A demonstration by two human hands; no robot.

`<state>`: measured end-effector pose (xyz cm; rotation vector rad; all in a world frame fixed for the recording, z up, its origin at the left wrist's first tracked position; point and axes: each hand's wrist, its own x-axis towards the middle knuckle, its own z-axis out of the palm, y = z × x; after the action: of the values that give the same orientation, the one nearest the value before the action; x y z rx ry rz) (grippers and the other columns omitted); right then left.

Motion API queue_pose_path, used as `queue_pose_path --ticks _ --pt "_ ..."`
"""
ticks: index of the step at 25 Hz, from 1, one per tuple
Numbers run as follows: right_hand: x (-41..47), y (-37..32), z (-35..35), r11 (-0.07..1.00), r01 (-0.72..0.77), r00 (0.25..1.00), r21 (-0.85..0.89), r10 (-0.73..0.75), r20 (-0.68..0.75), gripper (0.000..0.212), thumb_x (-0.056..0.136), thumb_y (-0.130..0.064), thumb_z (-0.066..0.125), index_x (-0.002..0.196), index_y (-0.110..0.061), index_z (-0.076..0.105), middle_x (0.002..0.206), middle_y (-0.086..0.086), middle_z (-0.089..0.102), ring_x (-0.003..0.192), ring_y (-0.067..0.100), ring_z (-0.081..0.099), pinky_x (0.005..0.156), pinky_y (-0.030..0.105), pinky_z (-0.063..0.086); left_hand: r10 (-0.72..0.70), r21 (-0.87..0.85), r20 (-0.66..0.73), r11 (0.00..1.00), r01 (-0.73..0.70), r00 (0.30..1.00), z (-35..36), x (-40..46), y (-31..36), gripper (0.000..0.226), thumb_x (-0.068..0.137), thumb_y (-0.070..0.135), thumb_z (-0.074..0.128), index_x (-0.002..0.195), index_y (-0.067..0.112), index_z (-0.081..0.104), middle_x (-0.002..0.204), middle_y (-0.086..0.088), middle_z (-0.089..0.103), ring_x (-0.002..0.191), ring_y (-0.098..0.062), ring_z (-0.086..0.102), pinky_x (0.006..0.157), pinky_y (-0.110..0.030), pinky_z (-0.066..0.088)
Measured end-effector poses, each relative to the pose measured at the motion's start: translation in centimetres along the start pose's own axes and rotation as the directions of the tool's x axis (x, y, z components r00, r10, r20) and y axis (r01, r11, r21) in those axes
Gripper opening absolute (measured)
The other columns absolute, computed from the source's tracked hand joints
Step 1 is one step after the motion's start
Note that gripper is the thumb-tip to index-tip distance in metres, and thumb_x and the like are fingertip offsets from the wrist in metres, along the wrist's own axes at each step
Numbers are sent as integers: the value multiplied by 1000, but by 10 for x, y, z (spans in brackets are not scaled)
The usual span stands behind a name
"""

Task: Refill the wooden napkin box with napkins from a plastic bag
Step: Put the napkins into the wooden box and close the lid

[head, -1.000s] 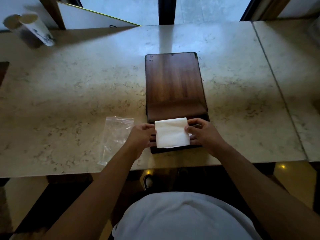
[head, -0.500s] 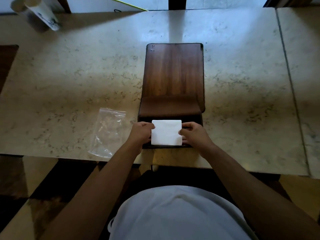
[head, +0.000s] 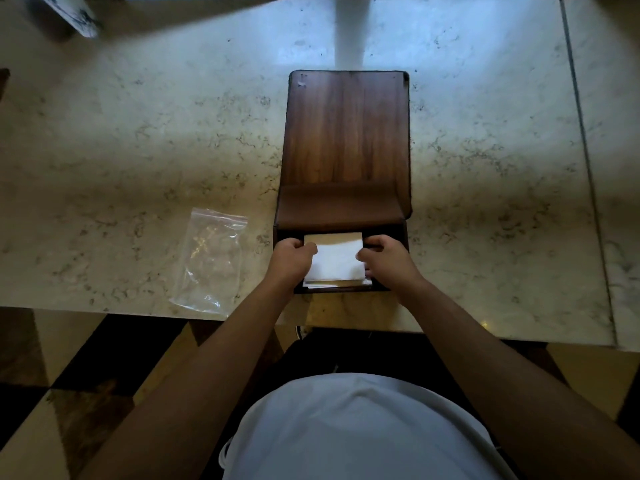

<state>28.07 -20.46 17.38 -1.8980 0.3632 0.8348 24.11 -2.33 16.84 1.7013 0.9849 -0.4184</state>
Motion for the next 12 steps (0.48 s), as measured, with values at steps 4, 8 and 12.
queue_pose_path --ticks 4,8,12 --pt "-1 1 2 999 13 1000 -32 -14 -14 43 88 -20 63 130 -13 59 103 -1 67 97 24 68 88 49 60 11 56 8 998 -11 1000 0 2 0 29 92 24 61 102 -3 66 87 -13 52 72 -20 48 66 -34 39" --pt "-2 0 2 997 25 999 -67 -27 -32 41 87 -21 63 127 -13 62 96 -6 66 90 24 70 83 47 62 31 150 31 988 -35 999 0 0 1 21 92 24 60 93 4 60 85 -13 49 76 -25 49 69 -36 39" --pt "0 -1 1 999 10 1000 -50 -12 -29 33 87 -17 64 120 -14 65 102 4 70 94 27 71 86 53 60 50 244 50 968 -60 998 1 -1 5 22 91 21 60 80 6 48 69 -7 34 64 -23 39 62 -35 32"
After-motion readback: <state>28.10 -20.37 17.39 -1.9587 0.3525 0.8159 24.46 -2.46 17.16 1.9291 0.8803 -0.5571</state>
